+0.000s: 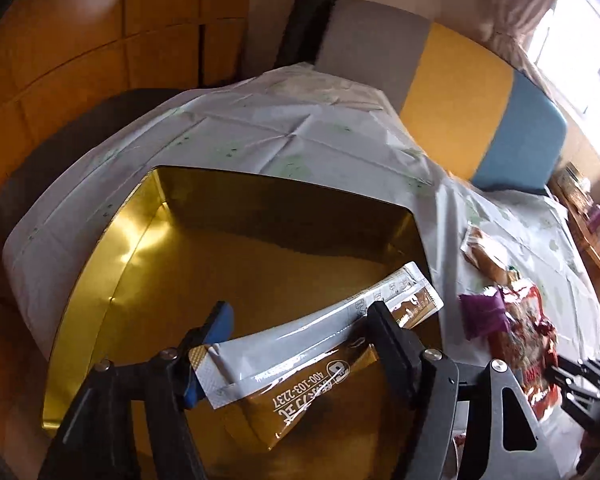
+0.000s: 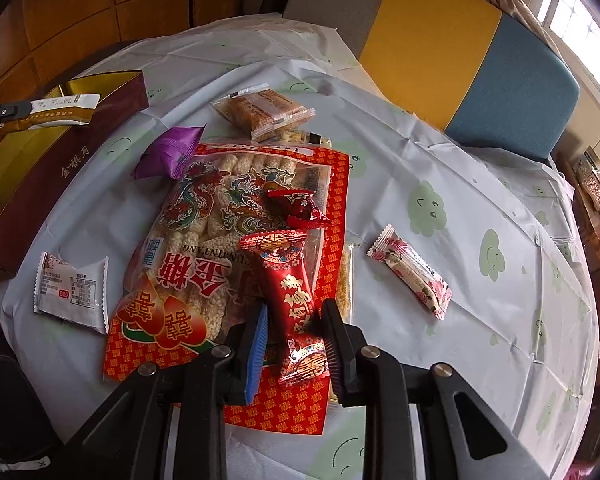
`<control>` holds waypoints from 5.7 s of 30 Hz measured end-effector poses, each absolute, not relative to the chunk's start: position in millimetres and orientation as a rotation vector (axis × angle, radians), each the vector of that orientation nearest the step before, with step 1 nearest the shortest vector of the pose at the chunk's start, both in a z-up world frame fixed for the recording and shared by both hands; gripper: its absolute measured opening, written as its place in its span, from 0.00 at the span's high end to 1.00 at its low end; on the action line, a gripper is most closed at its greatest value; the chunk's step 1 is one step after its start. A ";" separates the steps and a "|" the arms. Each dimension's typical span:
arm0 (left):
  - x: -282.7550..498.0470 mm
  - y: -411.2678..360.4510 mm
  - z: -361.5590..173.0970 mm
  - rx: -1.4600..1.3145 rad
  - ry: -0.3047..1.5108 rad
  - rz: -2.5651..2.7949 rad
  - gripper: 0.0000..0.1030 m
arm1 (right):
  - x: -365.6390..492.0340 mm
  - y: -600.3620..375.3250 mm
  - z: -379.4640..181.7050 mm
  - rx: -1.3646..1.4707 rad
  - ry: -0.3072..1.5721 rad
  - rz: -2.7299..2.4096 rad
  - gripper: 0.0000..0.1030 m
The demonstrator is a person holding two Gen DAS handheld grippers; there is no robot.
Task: Organize snacks
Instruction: 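Release the stick pack into the gold tin while the right gripper grasps the red candy, then lower the red-wrapped candy into the gold tin and open the right gripper, then grasp the large red-and-orange cracker bag with the left gripper and lift, then carry the cracker bag over the gold tin with the left gripper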
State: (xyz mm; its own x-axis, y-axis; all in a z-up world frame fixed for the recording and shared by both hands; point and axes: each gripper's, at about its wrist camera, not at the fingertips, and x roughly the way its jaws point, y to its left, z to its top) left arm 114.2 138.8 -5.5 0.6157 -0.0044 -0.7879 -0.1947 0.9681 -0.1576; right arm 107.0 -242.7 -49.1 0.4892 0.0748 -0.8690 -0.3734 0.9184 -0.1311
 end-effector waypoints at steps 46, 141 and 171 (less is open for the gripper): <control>22.6 106.1 -5.4 -0.070 0.827 0.178 0.33 | 85.9 -148.2 15.7 0.238 1.013 0.626 0.77; 146.3 -123.9 -61.2 -0.074 1.103 -0.427 0.42 | 144.2 -329.2 -54.8 0.254 1.194 0.118 0.58; 117.6 -121.9 33.5 0.045 0.801 -0.393 0.79 | 143.4 -341.1 -50.4 0.257 1.161 0.059 0.60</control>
